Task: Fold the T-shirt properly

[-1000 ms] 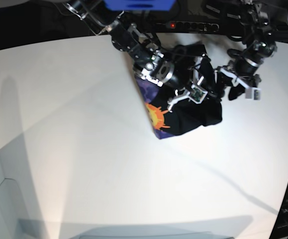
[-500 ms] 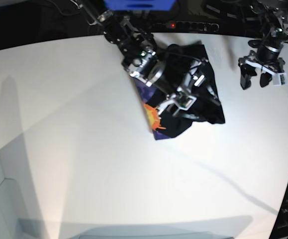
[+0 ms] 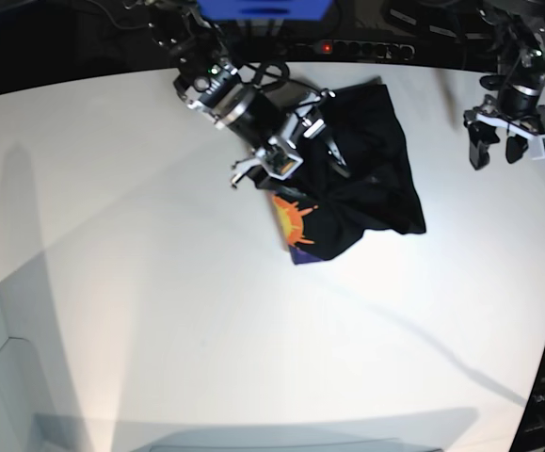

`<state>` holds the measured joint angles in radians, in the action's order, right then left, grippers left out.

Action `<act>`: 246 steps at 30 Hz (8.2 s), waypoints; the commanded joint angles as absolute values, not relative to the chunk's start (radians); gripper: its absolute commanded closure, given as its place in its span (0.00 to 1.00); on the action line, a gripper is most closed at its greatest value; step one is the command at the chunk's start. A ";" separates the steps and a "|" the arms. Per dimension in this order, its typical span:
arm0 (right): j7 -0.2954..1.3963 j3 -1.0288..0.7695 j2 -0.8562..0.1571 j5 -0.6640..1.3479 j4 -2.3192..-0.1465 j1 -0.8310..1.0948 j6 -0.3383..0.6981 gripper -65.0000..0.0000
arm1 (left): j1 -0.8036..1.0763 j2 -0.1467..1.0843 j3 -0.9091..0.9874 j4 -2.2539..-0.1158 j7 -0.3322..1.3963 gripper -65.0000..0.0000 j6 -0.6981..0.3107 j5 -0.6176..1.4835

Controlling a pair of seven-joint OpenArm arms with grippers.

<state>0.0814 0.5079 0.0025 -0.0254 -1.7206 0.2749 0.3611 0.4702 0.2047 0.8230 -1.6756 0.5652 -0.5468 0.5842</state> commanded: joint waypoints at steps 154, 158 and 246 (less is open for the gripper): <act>0.061 0.355 -0.047 -0.022 -1.705 0.237 0.455 0.45 | 0.654 0.021 0.503 -1.966 0.742 0.99 -0.555 0.615; 0.061 0.355 -0.045 -0.022 -1.705 0.237 0.455 0.45 | 0.687 0.015 0.526 -1.959 0.742 1.00 -0.555 0.704; 0.061 0.274 -0.018 -0.022 -1.684 0.183 0.455 0.45 | 0.414 0.076 0.630 -1.489 0.748 0.10 -0.698 0.848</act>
<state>0.0917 0.2699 -0.0223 -0.0334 -1.6695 0.1944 0.4507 0.4122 0.0696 0.6323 -1.4864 0.7242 -0.7086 0.8665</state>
